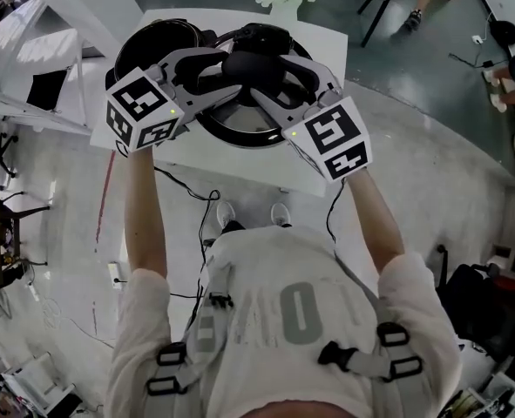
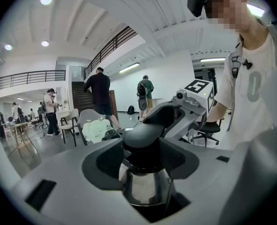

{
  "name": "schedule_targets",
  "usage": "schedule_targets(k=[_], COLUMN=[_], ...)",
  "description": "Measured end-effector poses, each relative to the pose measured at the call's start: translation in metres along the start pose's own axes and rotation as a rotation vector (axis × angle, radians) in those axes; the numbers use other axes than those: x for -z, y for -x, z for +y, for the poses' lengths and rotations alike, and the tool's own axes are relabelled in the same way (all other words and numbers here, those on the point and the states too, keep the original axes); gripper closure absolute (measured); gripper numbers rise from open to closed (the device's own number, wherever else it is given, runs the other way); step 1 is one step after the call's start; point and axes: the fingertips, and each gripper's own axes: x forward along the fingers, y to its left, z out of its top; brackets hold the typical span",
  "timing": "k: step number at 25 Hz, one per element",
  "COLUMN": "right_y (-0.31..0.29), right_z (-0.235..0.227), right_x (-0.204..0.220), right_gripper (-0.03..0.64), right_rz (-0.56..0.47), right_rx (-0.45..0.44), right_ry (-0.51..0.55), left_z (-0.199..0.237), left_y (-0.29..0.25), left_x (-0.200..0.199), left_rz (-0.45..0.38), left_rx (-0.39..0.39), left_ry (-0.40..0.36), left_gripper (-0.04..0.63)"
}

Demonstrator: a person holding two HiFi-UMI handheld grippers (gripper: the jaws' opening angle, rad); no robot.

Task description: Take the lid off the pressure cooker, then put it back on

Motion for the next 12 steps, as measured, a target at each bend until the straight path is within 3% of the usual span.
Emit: schedule_targets(k=[12], right_y=[0.02], right_z=[-0.005], right_x=[0.071], right_gripper=[0.357], right_rz=[0.039], right_rx=[-0.054], right_ry=[-0.037], left_z=[-0.034], left_y=[-0.053], left_x=[0.04], left_rz=[0.071], left_rx=[-0.028], left_ry=[0.063], left_gripper=[0.353])
